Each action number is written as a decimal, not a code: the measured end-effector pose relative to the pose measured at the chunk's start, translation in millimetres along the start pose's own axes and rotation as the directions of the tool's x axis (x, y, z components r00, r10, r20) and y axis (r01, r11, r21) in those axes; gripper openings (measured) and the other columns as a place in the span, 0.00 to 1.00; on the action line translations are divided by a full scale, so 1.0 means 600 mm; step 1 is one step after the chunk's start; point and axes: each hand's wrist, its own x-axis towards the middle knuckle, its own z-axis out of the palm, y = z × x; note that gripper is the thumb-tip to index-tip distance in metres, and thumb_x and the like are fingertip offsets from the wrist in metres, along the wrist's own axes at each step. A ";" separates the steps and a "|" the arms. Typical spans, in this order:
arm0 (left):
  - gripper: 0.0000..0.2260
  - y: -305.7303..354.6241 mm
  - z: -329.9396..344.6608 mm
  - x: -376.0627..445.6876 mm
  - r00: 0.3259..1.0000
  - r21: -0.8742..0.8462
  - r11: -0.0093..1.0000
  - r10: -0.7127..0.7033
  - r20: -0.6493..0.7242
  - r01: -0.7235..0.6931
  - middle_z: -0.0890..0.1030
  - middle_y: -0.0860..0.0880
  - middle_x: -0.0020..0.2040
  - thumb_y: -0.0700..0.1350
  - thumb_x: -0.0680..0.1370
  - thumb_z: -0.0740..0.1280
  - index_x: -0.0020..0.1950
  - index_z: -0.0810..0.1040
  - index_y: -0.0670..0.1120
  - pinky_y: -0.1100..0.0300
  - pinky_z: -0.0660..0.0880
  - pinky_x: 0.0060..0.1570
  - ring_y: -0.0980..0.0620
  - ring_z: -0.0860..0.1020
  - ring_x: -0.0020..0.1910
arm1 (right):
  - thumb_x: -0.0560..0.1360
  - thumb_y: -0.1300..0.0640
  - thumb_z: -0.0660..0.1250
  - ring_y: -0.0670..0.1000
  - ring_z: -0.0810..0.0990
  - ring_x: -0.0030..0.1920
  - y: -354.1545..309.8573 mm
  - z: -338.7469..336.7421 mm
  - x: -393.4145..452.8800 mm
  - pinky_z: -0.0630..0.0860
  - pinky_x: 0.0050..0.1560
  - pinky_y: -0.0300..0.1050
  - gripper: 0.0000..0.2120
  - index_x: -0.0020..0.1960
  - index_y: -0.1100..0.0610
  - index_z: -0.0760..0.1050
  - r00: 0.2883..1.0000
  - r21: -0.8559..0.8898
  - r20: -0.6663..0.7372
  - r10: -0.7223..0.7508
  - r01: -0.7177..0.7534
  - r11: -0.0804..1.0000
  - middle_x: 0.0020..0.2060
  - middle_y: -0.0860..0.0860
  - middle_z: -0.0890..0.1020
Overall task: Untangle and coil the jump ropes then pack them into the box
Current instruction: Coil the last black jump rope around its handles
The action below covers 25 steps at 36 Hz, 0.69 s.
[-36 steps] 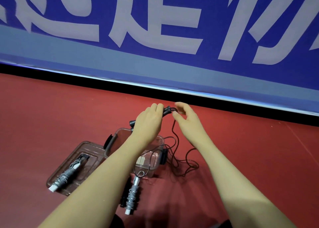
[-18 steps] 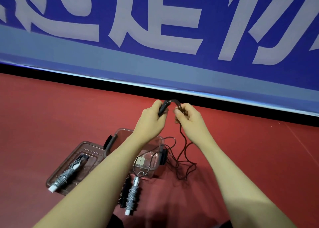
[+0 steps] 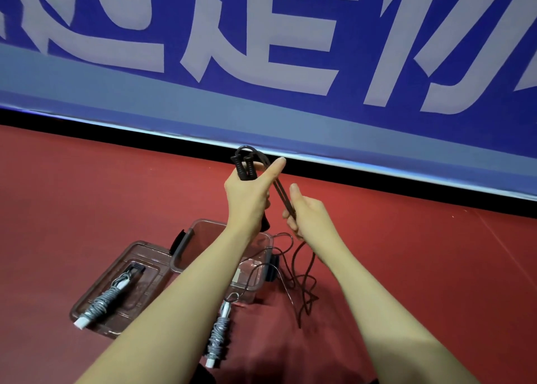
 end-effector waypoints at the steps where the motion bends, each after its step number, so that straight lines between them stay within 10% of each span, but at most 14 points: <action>1: 0.13 0.000 0.003 0.001 1.000 -0.002 1.000 0.004 -0.024 -0.004 0.64 0.51 0.26 0.45 0.69 0.76 0.36 0.71 0.46 0.64 0.60 0.23 0.54 0.61 0.23 | 0.81 0.43 0.50 0.48 0.69 0.24 0.003 0.005 0.002 0.66 0.30 0.42 0.27 0.32 0.58 0.70 0.998 -0.073 -0.053 -0.016 0.012 0.997 0.23 0.51 0.70; 10: 0.12 -0.003 0.021 0.005 0.977 -0.151 0.985 -0.109 -0.183 0.082 0.71 0.51 0.24 0.37 0.73 0.63 0.29 0.70 0.45 0.60 0.64 0.29 0.53 0.67 0.25 | 0.82 0.46 0.50 0.54 0.65 0.32 0.011 0.024 0.004 0.60 0.36 0.49 0.27 0.28 0.58 0.61 0.972 -0.229 -0.229 -0.051 -0.002 0.974 0.25 0.53 0.68; 16: 0.14 -0.014 0.027 0.011 0.962 -0.397 0.897 -0.254 -0.104 0.194 0.63 0.50 0.23 0.36 0.75 0.61 0.30 0.65 0.45 0.59 0.64 0.27 0.52 0.62 0.23 | 0.82 0.43 0.46 0.60 0.76 0.47 0.019 0.034 0.006 0.68 0.44 0.49 0.25 0.47 0.61 0.72 0.965 -0.296 -0.261 0.021 -0.100 0.950 0.45 0.59 0.79; 25: 0.14 -0.024 0.025 0.005 0.954 -0.494 0.834 -0.298 -0.028 0.246 0.67 0.49 0.25 0.40 0.75 0.69 0.33 0.68 0.45 0.61 0.67 0.27 0.53 0.66 0.23 | 0.81 0.42 0.46 0.61 0.78 0.40 0.030 0.038 0.011 0.73 0.41 0.49 0.28 0.33 0.57 0.71 0.938 -0.338 -0.327 -0.119 0.002 0.941 0.34 0.58 0.80</action>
